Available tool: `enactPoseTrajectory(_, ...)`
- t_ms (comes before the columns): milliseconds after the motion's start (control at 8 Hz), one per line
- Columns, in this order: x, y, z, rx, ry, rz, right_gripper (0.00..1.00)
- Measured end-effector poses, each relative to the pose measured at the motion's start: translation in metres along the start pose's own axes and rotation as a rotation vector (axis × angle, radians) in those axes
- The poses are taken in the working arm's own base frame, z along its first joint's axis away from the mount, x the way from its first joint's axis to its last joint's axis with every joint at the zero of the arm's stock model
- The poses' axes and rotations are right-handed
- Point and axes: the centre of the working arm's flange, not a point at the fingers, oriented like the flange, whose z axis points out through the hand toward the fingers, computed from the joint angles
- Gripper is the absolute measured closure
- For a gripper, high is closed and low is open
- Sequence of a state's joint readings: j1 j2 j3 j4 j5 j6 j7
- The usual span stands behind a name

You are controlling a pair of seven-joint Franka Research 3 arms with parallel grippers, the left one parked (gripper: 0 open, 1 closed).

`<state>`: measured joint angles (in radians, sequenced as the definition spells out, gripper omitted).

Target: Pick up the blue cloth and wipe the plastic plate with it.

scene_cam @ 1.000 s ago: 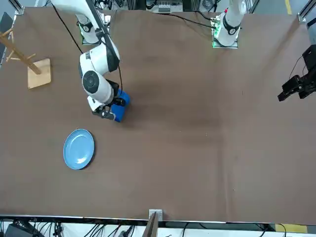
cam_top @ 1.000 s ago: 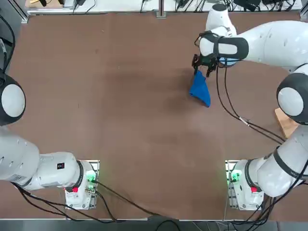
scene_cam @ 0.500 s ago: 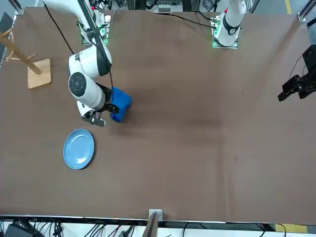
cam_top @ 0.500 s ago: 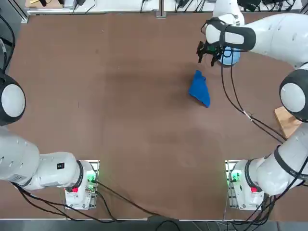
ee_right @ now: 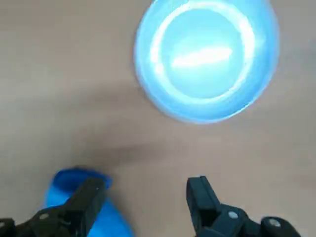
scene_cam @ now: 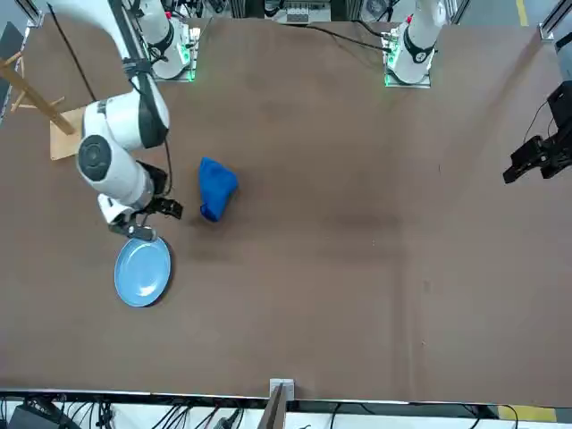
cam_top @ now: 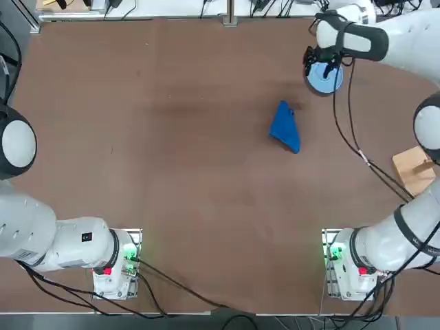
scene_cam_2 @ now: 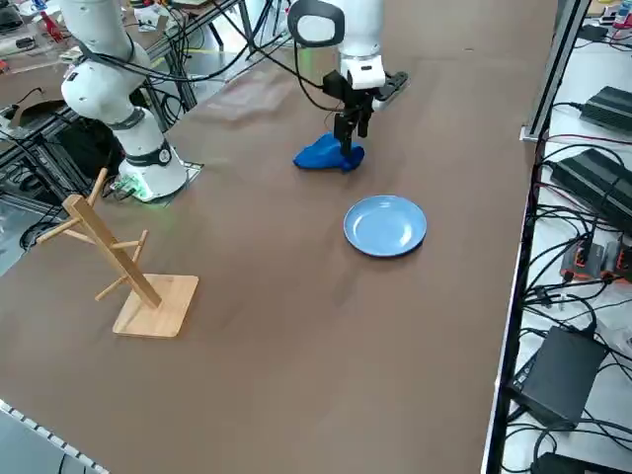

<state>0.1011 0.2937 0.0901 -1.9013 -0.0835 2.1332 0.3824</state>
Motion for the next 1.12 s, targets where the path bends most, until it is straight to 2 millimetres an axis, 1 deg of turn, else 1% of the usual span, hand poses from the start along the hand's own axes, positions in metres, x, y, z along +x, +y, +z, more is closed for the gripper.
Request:
enactPoseTrajectory(125,0.009,0.022,-0.008,-0.015,0.018,-0.024,0.0)
enactPoseTrajectory(250,0.018,0.039,-0.024,-0.019,0.023,-0.033,0.0)
enactPoseTrajectory(375,0.024,0.052,-0.05,-0.024,0.018,-0.034,0.0)
enactPoseTrajectory(500,0.026,0.059,-0.083,-0.031,0.01,-0.044,0.0)
enactPoseTrajectory(625,0.024,0.066,-0.119,-0.039,0.009,-0.044,0.0)
enactPoseTrajectory(750,0.021,0.077,-0.151,-0.046,0.015,-0.03,0.0)
enactPoseTrajectory(875,0.017,0.094,-0.177,-0.037,0.019,0.003,0.0)
enactPoseTrajectory(1000,0.014,0.11,-0.195,-0.008,0.024,0.037,0.0)
enactPoseTrajectory(1125,0.009,0.122,-0.208,0.015,0.026,0.059,0.0)
